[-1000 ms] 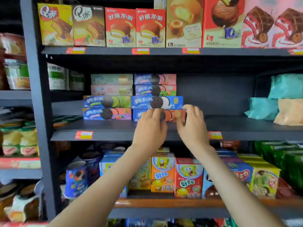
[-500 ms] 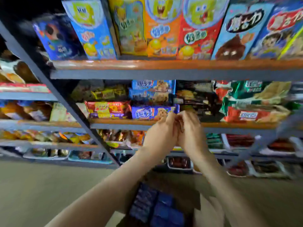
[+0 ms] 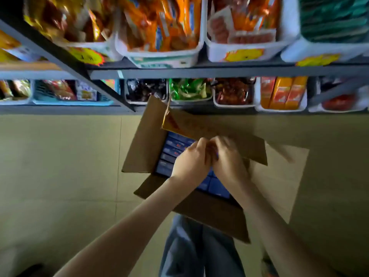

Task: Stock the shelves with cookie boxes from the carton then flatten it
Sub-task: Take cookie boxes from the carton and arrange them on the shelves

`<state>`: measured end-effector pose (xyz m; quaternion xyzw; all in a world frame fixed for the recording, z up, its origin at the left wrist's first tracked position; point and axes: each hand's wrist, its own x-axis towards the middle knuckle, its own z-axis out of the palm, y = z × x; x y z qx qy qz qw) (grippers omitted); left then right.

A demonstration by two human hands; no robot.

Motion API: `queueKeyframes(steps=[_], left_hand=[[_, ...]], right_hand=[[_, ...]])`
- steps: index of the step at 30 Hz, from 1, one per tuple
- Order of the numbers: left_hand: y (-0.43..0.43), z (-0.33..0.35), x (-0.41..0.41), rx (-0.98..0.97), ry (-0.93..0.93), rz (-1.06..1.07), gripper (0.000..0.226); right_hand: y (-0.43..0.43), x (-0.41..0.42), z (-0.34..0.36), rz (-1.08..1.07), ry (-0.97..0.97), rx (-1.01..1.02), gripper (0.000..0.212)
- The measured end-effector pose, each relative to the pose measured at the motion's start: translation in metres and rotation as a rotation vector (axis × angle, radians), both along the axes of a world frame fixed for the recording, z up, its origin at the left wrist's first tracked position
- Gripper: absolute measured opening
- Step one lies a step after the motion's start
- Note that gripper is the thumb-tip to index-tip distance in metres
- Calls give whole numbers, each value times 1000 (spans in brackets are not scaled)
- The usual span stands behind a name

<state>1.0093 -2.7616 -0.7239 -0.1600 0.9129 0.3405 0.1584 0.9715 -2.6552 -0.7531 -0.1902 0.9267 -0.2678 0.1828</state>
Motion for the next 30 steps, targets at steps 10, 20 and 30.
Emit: queueKeyframes(steps=[10, 20, 30], left_hand=[[-25, -212, 16, -159, -404, -227, 31], [-55, -272, -25, -42, -71, -131, 89], [-65, -317, -85, -230, 25, -178, 98]], right_hand=[[-10, 23, -209, -373, -607, 49, 45], [3, -59, -228, -568, -188, -249, 63], [-8, -83, -294, -398, 99, -307, 72]])
